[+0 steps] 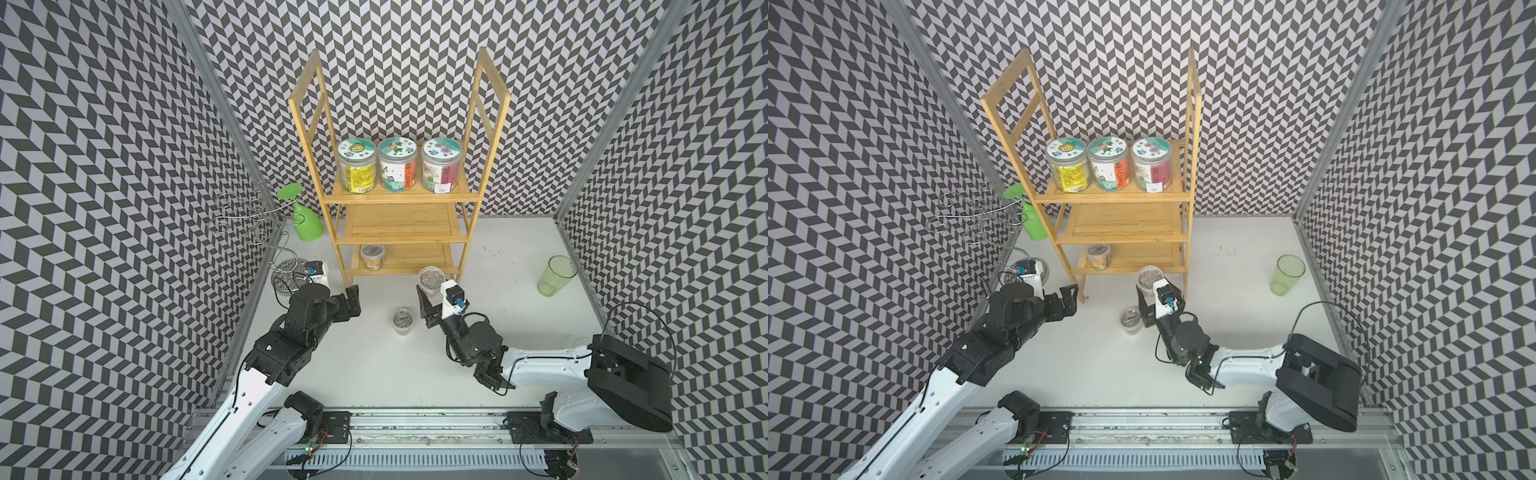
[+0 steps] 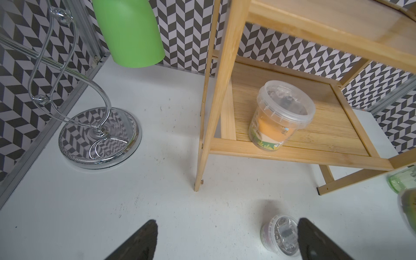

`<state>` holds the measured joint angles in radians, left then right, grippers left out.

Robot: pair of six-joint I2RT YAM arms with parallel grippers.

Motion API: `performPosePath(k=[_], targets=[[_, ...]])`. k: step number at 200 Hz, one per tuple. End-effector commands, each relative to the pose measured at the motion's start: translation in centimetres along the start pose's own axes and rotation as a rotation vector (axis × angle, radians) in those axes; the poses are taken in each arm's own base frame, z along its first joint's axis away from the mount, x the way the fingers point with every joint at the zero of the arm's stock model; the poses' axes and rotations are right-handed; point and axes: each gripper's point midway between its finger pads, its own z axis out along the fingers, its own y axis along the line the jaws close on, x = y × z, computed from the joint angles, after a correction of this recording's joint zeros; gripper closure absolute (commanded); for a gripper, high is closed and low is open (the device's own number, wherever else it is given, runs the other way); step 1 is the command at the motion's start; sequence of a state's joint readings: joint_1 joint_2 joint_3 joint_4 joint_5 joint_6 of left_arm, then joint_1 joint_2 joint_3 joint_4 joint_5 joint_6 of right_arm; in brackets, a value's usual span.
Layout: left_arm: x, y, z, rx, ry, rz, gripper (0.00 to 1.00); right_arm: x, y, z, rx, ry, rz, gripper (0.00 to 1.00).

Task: Place the seed container on the shelf
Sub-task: Place the seed jar on the shelf.

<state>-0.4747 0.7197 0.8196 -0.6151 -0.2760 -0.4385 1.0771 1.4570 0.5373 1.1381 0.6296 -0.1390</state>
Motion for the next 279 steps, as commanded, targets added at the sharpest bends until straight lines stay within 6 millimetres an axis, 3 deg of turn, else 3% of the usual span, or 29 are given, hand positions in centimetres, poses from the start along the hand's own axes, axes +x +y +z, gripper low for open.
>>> performPosePath(k=[1,42,154,279], targets=[[-1.2,0.1,-0.9,-0.001,-0.032,-0.004,0.03,-2.0,-0.3,1.1,0.009,-0.07,0.032,0.35],[-1.3,0.2,-0.9,-0.002,-0.037,-0.007,0.03,-1.7,-0.8,3.0,0.033,-0.064,0.013,0.35],[-1.8,0.5,-1.4,-0.007,-0.059,-0.012,0.02,-0.7,-2.3,5.9,0.087,-0.042,-0.008,0.35],[-2.0,0.6,-1.4,-0.007,-0.066,-0.007,0.02,-0.3,-4.0,7.9,0.165,-0.044,0.004,0.35]])
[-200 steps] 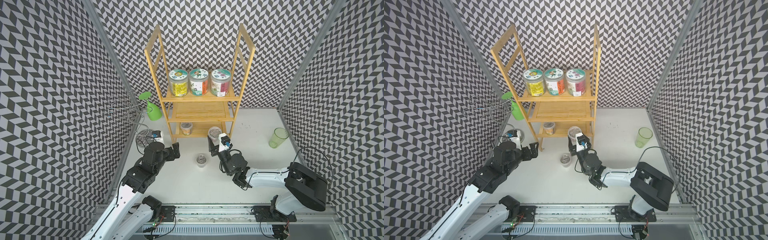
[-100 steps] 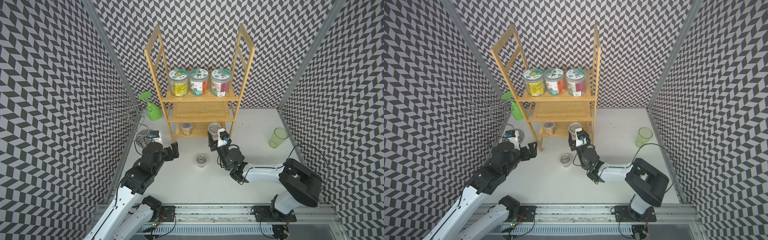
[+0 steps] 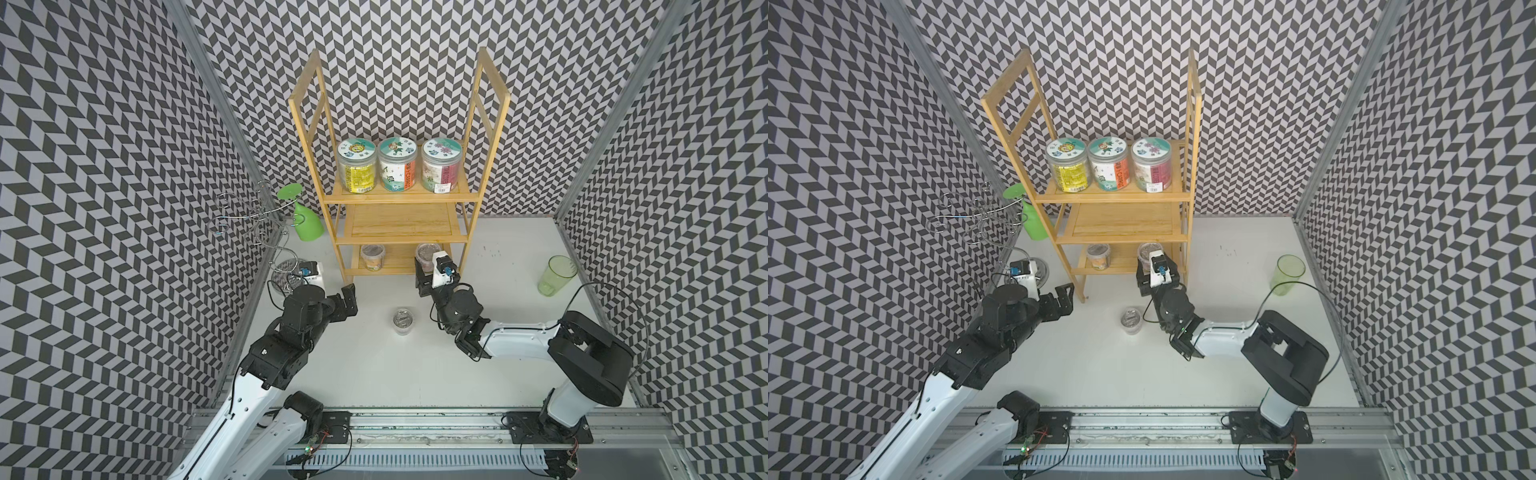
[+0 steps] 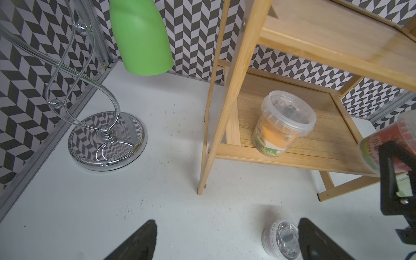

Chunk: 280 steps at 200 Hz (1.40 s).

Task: Place the seed container on the shelf
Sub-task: Place the seed jar on the shelf.

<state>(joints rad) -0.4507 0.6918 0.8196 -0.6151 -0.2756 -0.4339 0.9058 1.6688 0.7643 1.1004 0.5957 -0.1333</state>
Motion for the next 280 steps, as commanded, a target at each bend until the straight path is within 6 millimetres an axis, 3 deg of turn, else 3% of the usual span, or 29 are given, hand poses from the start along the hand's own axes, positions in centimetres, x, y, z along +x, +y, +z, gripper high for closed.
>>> performPosePath(k=[1,280], targets=[[-1.3,-0.1,-0.8,0.003,-0.035,0.007,0.02,-1.5,-0.6,0.6,0.033,-0.052,0.044,0.35],[-1.3,0.2,-0.7,-0.003,-0.045,0.01,0.02,1.4,-3.2,5.0,0.177,-0.013,0.039,0.33]])
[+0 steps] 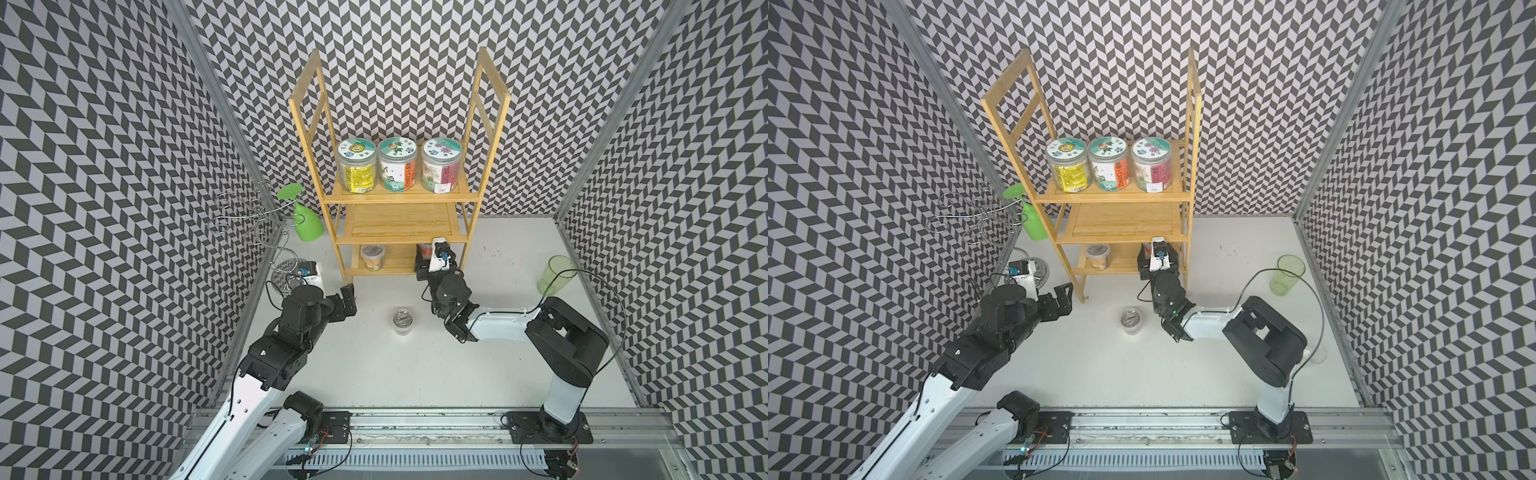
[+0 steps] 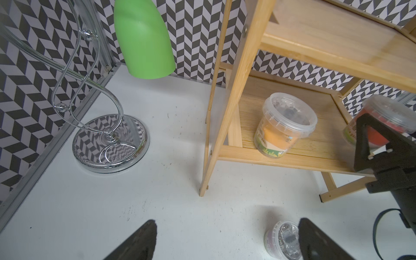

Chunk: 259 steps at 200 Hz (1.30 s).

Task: Place the seed container on the shelf
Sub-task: Place the seed jar on the shelf.

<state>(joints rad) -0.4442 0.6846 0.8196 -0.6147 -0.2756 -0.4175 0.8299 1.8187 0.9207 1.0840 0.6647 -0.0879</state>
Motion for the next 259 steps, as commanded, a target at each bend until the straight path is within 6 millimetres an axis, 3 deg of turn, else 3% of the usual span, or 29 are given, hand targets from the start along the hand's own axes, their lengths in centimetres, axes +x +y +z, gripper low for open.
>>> performPosePath(k=[1,65,156,259], targets=[[-1.1,0.1,-0.6,-0.001,-0.037,-0.002,0.02,-0.1,-0.6,0.7,0.033,-0.022,0.013,0.33],[-1.1,0.0,-0.5,0.0,-0.038,0.0,0.02,0.7,-1.0,0.7,0.043,0.0,0.006,0.32],[-1.1,0.0,-0.5,0.002,-0.041,0.001,0.02,1.5,-0.9,-0.8,0.021,0.03,-0.013,0.38],[-1.2,0.0,-0.6,0.003,-0.045,0.005,0.02,-0.7,0.6,-3.9,-0.071,-0.037,-0.05,0.43]])
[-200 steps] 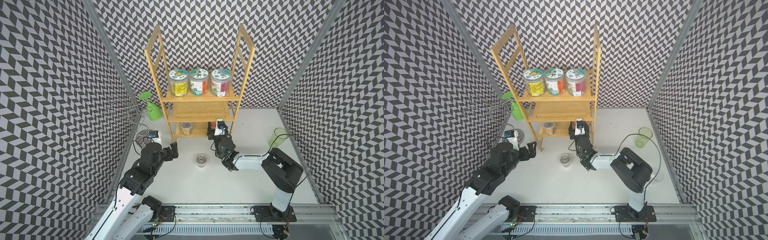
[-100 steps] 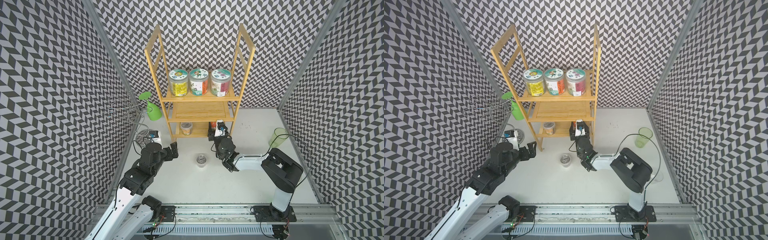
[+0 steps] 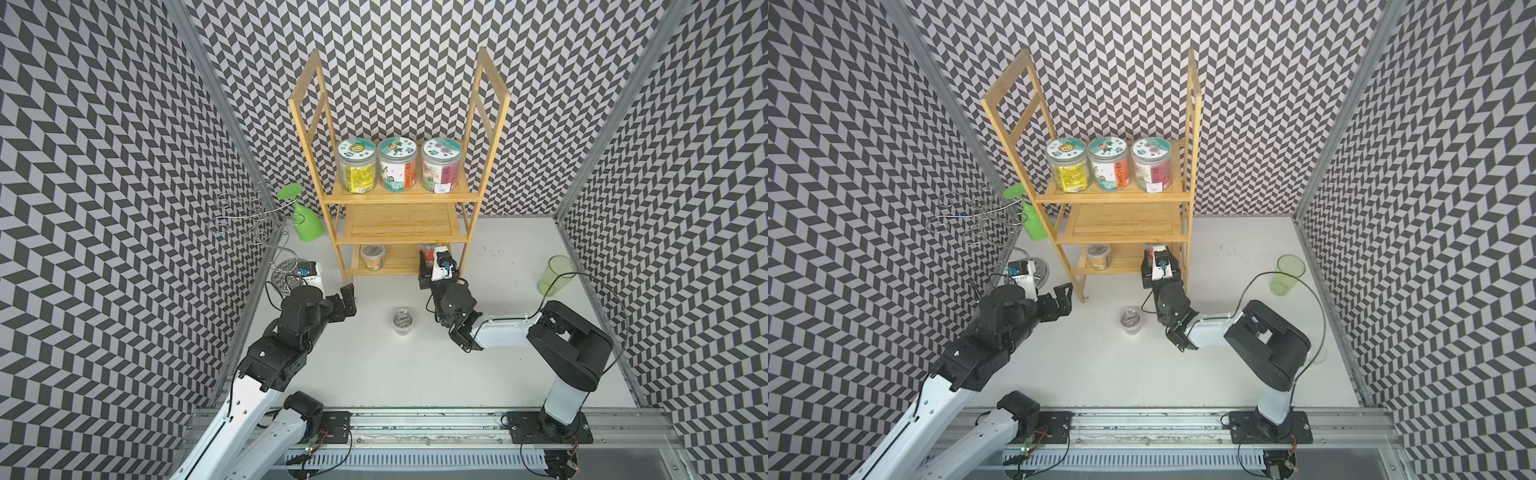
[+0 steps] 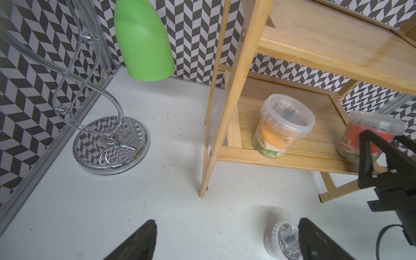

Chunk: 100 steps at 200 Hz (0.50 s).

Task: Place the seed container on the shelf
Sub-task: Place the seed jar on the shelf.

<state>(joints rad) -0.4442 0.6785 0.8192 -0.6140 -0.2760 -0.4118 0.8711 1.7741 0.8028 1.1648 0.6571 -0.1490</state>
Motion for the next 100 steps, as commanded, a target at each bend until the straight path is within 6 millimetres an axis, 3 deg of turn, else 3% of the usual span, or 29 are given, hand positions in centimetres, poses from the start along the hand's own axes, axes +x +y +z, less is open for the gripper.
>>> performPosePath(k=[1,100], targets=[[-1.1,0.0,-0.5,0.001,-0.04,0.001,0.02,-1.3,0.2,-1.1,-0.023,-0.033,-0.001,0.43],[-1.0,0.0,-0.4,0.004,-0.038,0.002,0.02,0.5,-0.1,-3.3,-0.021,0.013,-0.008,0.43]])
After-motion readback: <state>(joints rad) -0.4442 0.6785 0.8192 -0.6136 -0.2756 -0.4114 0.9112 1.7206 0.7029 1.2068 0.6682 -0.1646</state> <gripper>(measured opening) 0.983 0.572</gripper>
